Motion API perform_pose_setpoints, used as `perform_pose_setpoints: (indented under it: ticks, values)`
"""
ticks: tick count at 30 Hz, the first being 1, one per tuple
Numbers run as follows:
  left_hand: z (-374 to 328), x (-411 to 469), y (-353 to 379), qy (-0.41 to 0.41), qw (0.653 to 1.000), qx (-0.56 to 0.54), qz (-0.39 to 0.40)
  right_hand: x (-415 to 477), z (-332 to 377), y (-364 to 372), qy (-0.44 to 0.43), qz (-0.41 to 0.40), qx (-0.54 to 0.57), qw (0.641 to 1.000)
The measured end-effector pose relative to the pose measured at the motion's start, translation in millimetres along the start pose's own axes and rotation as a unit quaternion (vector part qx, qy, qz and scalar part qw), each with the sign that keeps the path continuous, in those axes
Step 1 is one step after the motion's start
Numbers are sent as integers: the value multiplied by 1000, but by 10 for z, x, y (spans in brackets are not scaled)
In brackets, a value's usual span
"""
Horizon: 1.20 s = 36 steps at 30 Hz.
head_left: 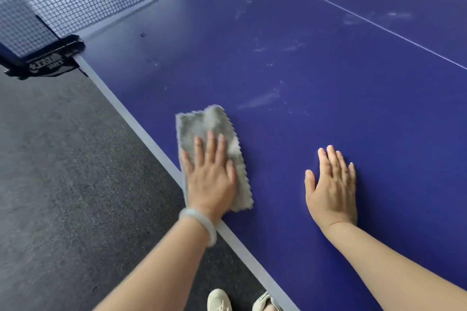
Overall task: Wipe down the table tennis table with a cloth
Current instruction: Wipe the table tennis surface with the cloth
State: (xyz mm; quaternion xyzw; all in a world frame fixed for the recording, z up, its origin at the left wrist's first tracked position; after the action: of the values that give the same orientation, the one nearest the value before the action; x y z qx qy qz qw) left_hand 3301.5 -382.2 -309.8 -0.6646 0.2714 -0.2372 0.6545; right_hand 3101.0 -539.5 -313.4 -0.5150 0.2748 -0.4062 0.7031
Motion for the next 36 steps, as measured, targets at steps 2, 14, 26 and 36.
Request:
perform_pose_setpoints:
  ticks: [2, 14, 26, 36]
  values:
    - [-291, -407, 45, 102, 995, -6, -8, -12, 3, -15, 3, 6, -2, 1000]
    - [702, 660, -4, -25, 999, 24, 26, -6, 3, -10, 9, 19, -29, 999]
    - [-456, 345, 54, 310, 951, -2, -5, 5, 2, -14, 11, 21, -29, 999]
    - [-120, 1017, 15, 128, 991, -13, 31, -14, 46, -68, 24, 43, -12, 999]
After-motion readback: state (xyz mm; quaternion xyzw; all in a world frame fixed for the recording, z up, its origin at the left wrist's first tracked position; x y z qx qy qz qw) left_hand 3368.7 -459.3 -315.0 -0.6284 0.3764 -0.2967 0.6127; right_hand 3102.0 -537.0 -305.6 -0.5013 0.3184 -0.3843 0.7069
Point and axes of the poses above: each hand's wrist, its own x-axis towards the middle knuckle, its own y-axis out of the palm, z = x × y, the point moved 5 cm from there along x, towards the middle knuckle, and after that the axes turned 7 degrees about x, right-handed, at the moved point
